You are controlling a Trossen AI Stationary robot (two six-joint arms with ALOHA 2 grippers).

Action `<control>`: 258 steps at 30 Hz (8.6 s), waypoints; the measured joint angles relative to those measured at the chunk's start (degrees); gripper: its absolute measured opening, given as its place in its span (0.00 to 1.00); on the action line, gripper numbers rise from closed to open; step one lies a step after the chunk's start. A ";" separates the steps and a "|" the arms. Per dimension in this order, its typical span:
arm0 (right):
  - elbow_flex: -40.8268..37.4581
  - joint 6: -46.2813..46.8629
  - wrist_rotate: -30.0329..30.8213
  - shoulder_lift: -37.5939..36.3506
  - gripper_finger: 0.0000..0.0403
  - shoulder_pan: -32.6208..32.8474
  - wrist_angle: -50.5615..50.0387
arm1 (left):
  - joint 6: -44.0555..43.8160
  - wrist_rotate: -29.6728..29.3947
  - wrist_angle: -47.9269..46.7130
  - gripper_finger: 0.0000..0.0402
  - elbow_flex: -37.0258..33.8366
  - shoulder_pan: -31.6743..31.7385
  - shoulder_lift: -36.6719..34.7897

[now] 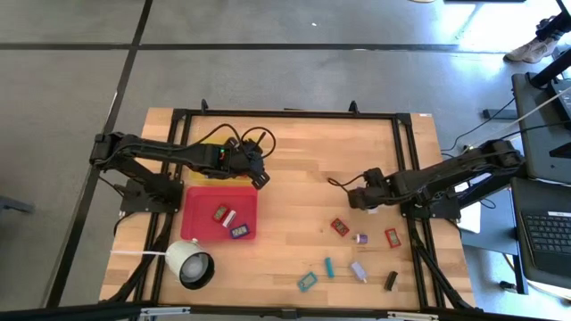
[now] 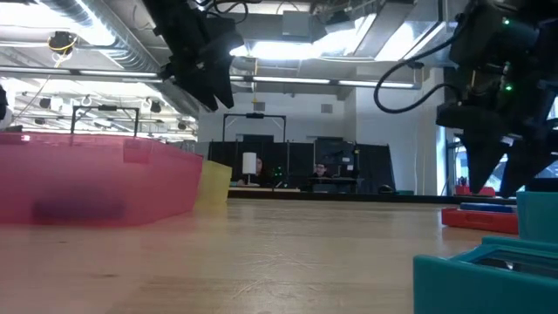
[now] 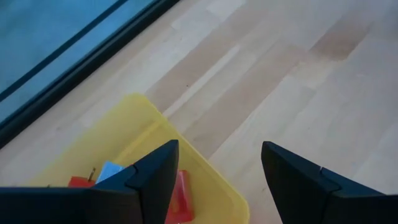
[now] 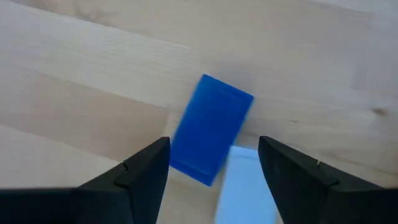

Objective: Pick & Place Office items
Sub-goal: Put the blue timer into the red bin, then put the white timer into the red bin

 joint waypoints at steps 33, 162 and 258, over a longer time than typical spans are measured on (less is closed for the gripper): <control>0.22 -9.95 2.30 12.73 0.49 -2.50 9.47 | 0.21 -0.96 1.23 0.56 0.00 -0.08 0.02; 23.47 -61.78 5.10 8.63 0.76 2.17 2.42 | -16.29 30.38 17.27 0.17 0.00 -7.11 4.00; -3.24 -23.94 12.29 8.76 0.38 13.60 8.00 | -32.33 -20.91 10.13 0.42 0.74 -21.46 -5.64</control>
